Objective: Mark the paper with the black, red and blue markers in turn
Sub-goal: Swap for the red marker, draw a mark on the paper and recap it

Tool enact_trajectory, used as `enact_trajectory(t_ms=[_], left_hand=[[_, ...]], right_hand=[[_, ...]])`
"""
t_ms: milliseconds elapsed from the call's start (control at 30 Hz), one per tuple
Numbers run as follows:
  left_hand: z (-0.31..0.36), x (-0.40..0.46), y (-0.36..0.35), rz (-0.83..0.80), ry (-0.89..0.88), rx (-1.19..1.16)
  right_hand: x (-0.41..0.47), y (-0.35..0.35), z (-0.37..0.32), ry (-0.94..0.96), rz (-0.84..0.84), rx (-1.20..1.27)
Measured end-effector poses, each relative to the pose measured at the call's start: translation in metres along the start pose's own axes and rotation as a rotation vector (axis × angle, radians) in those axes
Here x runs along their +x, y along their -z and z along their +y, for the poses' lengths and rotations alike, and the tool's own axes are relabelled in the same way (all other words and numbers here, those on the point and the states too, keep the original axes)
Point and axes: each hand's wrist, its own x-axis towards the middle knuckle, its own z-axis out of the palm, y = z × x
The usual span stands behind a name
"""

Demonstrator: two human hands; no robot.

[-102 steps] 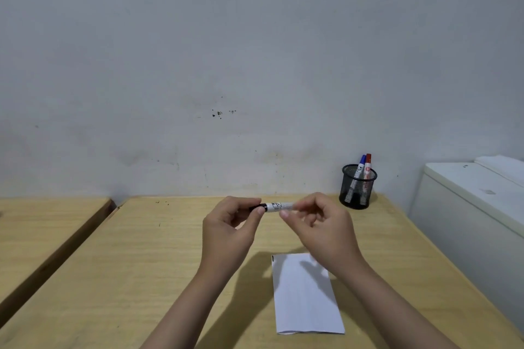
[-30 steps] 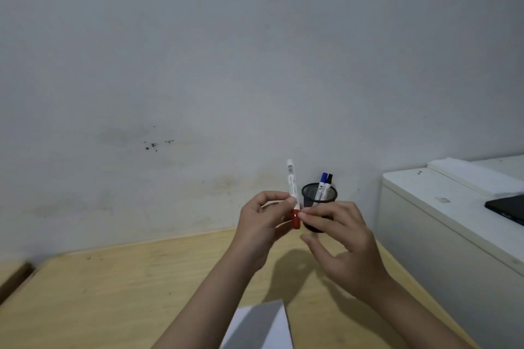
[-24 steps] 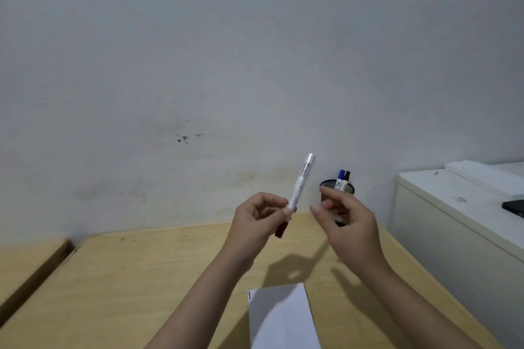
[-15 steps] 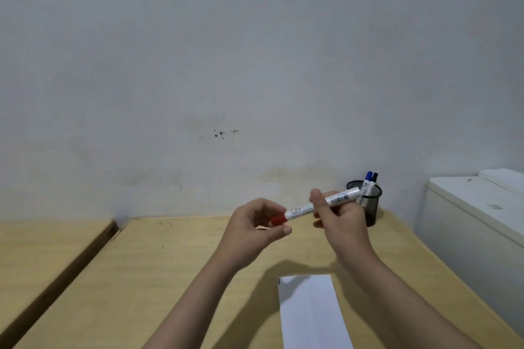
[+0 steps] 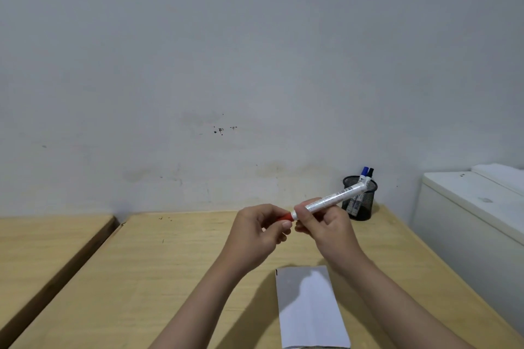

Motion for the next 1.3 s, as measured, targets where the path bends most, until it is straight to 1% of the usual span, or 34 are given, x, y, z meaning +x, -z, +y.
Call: enact_trajectory(t_ms=[133, 233, 333, 433, 567, 700, 733, 900, 967, 1067, 1167, 1233, 1300], left_hand=[[-0.005, 0.002, -0.003, -0.06, 0.105, -0.087], [-0.017, 0.004, 0.002, -0.032, 0.169, -0.125], [-0.04, 0.011, 0.007, 0.05, 0.187, 0.049], [-0.059, 0.017, 0.006, 0.078, 0.244, 0.2], [-0.081, 0.024, -0.004, 0.026, 0.308, 0.343], [-0.103, 0.025, -0.014, -0.079, 0.347, 0.464], [-0.107, 0.025, -0.016, -0.095, 0.356, 0.463], [-0.12, 0.025, -0.018, -0.077, 0.342, 0.487], [-0.122, 0.022, -0.016, -0.067, 0.363, 0.458], [-0.121, 0.011, -0.01, 0.059, 0.386, 0.352], [-0.116, -0.011, -0.006, 0.178, 0.335, 0.306], [-0.112, -0.029, -0.005, 0.165, 0.276, 0.266], [-0.111, -0.04, -0.007, 0.073, 0.222, 0.254]], right_hand=[[-0.003, 0.008, 0.001, 0.074, -0.011, -0.023], [0.001, 0.017, 0.003, 0.022, 0.043, 0.028], [0.004, 0.03, 0.008, -0.048, 0.106, 0.065], [0.001, 0.036, 0.016, -0.092, 0.123, 0.069], [-0.006, 0.036, 0.025, -0.14, 0.12, 0.055], [-0.011, 0.036, 0.031, -0.152, 0.084, 0.02], [-0.012, 0.037, 0.032, -0.154, 0.076, 0.01], [-0.018, 0.036, 0.039, -0.181, 0.033, -0.045], [-0.019, 0.034, 0.042, -0.194, 0.042, -0.051], [-0.02, 0.031, 0.046, -0.242, 0.089, -0.04], [-0.019, 0.027, 0.053, -0.308, 0.132, -0.013], [-0.017, 0.022, 0.058, -0.347, 0.152, -0.017], [-0.014, 0.015, 0.066, -0.379, 0.15, -0.056]])
